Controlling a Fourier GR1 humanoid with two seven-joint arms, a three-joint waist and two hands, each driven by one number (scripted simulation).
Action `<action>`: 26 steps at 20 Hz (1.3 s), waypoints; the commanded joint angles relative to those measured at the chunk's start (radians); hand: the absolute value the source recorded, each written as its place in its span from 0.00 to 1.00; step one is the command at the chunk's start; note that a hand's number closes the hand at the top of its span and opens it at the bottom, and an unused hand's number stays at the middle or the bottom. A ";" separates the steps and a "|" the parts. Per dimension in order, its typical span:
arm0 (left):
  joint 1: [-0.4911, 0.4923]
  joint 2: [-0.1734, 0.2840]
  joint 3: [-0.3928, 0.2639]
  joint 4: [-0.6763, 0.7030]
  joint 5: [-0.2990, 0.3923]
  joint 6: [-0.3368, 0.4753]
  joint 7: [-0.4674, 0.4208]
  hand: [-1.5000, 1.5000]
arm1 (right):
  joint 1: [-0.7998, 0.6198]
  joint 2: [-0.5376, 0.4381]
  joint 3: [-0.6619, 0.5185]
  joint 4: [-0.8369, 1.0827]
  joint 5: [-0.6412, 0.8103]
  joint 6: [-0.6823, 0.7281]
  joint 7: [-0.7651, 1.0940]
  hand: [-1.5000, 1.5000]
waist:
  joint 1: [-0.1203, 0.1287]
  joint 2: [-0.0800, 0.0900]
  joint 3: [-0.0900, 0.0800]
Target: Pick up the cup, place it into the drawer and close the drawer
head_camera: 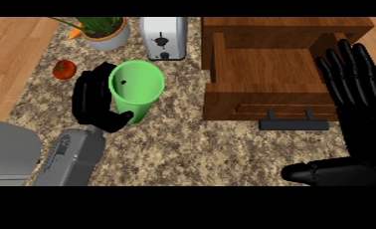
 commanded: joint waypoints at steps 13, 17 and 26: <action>-0.428 -0.059 0.034 0.030 -0.103 0.214 0.287 1.00 | 0.055 -0.014 -0.018 -0.007 -0.029 0.049 -0.049 0.00 | -0.019 0.005 -0.001; -0.497 -0.081 0.000 0.008 -0.154 0.273 0.383 1.00 | 0.060 -0.004 -0.016 -0.015 -0.016 0.032 -0.045 0.00 | -0.016 0.003 -0.001; -0.678 -0.131 0.004 0.207 -0.180 0.316 0.416 1.00 | 0.020 0.002 -0.007 -0.023 -0.021 0.011 0.005 0.00 | -0.020 0.006 -0.001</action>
